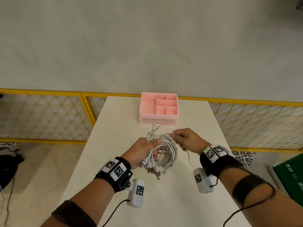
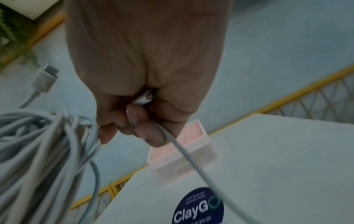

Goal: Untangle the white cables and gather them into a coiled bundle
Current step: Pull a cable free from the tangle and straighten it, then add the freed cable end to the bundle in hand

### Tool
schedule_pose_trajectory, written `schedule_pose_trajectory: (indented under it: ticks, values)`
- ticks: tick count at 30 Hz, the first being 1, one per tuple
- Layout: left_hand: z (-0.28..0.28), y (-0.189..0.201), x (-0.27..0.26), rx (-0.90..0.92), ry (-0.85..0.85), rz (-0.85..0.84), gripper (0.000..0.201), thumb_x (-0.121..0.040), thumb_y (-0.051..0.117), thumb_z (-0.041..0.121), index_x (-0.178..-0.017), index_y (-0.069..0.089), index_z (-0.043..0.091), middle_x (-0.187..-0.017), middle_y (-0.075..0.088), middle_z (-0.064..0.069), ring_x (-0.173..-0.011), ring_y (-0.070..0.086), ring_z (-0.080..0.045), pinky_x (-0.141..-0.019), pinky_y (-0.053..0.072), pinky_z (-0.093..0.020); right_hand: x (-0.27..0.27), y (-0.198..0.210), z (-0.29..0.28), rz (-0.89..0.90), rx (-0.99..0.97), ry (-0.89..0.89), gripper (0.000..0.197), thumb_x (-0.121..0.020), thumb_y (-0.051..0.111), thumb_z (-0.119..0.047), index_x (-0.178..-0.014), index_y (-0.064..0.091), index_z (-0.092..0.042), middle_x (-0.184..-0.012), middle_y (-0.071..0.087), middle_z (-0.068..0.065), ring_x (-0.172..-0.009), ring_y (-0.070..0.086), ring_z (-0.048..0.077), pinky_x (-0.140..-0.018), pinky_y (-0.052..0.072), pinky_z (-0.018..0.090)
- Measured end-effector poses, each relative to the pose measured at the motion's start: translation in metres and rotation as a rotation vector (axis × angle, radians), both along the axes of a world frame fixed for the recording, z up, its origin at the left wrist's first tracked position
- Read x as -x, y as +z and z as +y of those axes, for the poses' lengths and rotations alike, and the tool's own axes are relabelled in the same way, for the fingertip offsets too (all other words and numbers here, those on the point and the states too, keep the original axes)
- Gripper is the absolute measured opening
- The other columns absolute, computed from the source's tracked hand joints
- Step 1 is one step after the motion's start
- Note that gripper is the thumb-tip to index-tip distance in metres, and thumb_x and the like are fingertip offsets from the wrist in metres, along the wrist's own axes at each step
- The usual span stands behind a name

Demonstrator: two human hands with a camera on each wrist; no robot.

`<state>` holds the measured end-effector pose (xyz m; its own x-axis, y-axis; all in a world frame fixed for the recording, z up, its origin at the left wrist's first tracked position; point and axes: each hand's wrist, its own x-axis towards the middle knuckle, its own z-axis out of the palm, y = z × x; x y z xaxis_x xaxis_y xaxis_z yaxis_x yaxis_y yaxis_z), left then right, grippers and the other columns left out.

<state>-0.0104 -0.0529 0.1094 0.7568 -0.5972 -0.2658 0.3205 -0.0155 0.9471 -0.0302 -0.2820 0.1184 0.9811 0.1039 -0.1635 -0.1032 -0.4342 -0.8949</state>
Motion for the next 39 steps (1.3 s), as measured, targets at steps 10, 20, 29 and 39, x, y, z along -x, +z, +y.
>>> schedule_pose_trajectory:
  ticks: [10,20,29,39]
  values:
    - [-0.005,0.001,-0.008,0.073,0.253,0.161,0.028,-0.097,0.063,0.036,-0.090,0.066,0.009,-0.061,0.052,-0.005,-0.051,0.053,-0.019,-0.052,0.049,-0.027,0.028,-0.038,0.047,-0.075,-0.104,-0.295,0.032,-0.106,0.035,-0.009,-0.096,0.064,-0.018,-0.046,0.053,-0.022,-0.042,0.048,-0.003,-0.044,0.034,0.009]
    - [-0.006,-0.009,-0.025,0.007,0.534,0.133,0.042,-0.092,0.068,0.044,-0.085,0.070,0.003,-0.073,0.068,-0.020,-0.068,0.066,-0.030,-0.071,0.056,-0.041,0.048,-0.069,0.070,-0.144,0.219,-0.141,0.032,-0.105,0.038,-0.016,-0.082,0.048,-0.036,-0.064,0.048,-0.013,-0.055,0.043,0.005,-0.059,0.038,0.026]
    - [-0.017,-0.010,-0.030,-0.106,0.860,0.016,0.053,-0.088,0.067,0.056,-0.074,0.057,0.006,-0.064,0.057,-0.003,-0.058,0.055,-0.017,-0.057,0.045,-0.028,0.055,-0.031,0.109,-0.114,0.839,0.382,0.025,-0.096,0.045,-0.017,-0.120,0.049,-0.010,-0.102,0.066,0.016,-0.086,0.063,0.038,-0.065,0.047,0.038]
    - [-0.015,-0.031,-0.009,-0.211,0.453,-0.077,0.075,-0.074,0.043,0.086,-0.071,0.062,0.013,-0.074,0.072,-0.008,-0.078,0.067,-0.027,-0.075,0.056,-0.040,0.017,0.060,0.103,-0.211,0.921,0.549,0.012,-0.091,0.056,-0.015,-0.083,0.065,-0.012,-0.073,0.068,0.005,-0.066,0.065,0.024,-0.062,0.057,0.042]
